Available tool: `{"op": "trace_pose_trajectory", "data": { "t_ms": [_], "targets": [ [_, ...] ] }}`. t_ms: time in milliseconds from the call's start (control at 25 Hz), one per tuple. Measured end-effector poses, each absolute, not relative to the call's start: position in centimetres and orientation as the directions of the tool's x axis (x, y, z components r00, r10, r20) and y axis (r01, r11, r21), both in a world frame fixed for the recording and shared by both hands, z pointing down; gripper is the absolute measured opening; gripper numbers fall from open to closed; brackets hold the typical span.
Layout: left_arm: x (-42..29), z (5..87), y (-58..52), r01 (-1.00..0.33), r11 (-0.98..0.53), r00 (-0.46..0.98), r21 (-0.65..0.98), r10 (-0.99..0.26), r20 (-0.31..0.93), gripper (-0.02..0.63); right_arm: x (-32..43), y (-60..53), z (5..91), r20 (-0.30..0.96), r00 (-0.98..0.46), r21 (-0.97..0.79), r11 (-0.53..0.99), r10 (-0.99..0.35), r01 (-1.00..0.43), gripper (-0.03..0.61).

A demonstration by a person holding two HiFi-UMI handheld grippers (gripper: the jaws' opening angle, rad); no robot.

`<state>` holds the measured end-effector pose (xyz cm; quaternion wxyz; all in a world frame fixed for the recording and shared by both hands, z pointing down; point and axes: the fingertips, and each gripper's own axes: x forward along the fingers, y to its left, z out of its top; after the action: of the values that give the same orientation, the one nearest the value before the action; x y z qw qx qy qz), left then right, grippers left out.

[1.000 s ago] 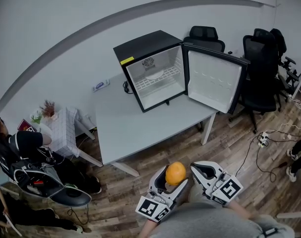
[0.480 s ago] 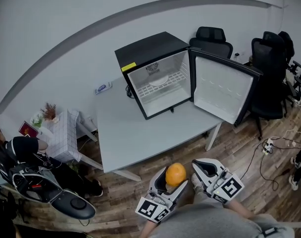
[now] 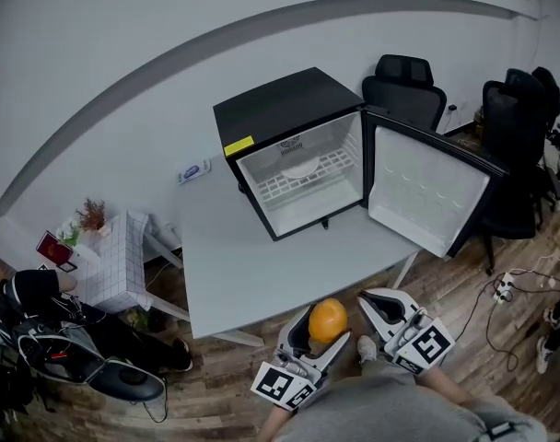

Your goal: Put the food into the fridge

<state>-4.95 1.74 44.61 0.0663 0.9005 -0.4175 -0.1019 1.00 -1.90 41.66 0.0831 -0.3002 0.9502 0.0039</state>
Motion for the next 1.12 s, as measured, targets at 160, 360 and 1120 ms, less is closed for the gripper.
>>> {"op": "trace_pose_trajectory", "data": {
  "t_ms": [160,360,1120],
  "targets": [
    [-4.9,44.2,-1.1,-0.747,-0.631,0.618,0.209,-0.775,-0.129,0.364,0.7,-4.6,41.4,-0.157,-0.818,-0.042,0.832,-0.553,-0.554,0.012],
    [-4.6,43.9,-3.9,-0.758,-0.616,0.604,0.212,-0.787,-0.129,0.364,1.0,-7.3,41.3,-0.156,-0.830,-0.046,0.843,-0.536,-0.536,0.014],
    [-3.5,43.6,-13.6,-0.821,-0.535,0.520,0.197,-0.845,-0.125,0.364,2.6,-17.1,41.6,-0.146,-0.882,-0.058,0.893,-0.449,-0.445,0.012]
  ]
}}
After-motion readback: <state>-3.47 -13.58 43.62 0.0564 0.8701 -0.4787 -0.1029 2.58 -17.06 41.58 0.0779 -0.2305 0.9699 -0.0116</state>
